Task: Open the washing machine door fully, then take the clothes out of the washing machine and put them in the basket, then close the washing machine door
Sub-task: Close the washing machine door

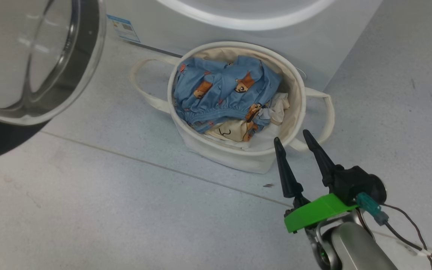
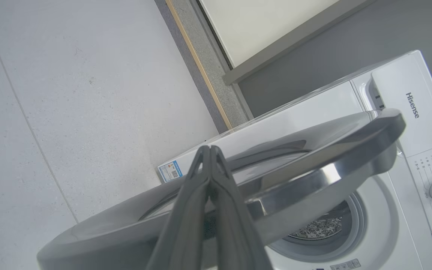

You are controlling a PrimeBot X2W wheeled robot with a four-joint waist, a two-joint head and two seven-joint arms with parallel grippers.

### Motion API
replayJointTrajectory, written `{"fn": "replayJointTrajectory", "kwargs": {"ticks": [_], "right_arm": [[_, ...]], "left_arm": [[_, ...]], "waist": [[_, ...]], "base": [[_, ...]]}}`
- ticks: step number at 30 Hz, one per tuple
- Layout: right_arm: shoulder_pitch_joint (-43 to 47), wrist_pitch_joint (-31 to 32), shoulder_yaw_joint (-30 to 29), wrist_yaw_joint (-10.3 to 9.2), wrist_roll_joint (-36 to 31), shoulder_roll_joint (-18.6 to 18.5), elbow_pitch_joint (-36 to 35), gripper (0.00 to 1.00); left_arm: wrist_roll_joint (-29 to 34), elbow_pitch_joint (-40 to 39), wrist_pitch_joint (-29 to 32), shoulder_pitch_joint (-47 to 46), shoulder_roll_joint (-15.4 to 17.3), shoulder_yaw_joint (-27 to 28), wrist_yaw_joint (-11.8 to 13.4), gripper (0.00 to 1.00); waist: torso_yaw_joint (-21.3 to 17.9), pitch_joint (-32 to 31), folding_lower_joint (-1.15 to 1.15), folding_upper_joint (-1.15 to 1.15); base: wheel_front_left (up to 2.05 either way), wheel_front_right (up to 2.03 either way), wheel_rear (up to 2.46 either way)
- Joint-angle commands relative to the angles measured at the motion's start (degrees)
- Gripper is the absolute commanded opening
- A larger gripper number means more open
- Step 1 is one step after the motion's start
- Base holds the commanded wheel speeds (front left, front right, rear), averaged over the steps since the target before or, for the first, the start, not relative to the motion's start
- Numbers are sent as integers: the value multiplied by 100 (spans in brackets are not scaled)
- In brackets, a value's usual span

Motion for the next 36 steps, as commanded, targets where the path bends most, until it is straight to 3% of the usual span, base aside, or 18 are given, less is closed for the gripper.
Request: {"fn": "replayJointTrajectory", "kwargs": {"ticks": [1, 11, 19, 27, 36], "right_arm": [[64, -71, 162, 22, -12, 44, -149, 100], [73, -71, 212, 22, 65, 58, -117, 100], [-15, -71, 237, 22, 167, 75, -84, 100], [-48, -71, 204, 22, 442, 78, -161, 100], [-66, -71, -44, 22, 639, 79, -250, 100]], "left_arm": [[-60, -340, 214, -61, 325, 8, -38, 0], [-314, -1777, 1239, 544, 10, -490, 6, 0], [-589, -3460, 1579, 1415, -484, -667, 25, 0], [-316, -4761, 1431, 1789, -1004, -1202, 27, 0], [341, -4847, 1021, 1513, -1747, -2189, -235, 0]], "waist": [[47, -42, 0, 0], [164, -112, 0, 0], [57, -155, 0, 0], [-215, -325, 0, 0], [-636, -403, 0, 0]], "base": [[0, 0, 0], [0, 0, 0], [0, 0, 0], [0, 0, 0], [0, 0, 0]]}}
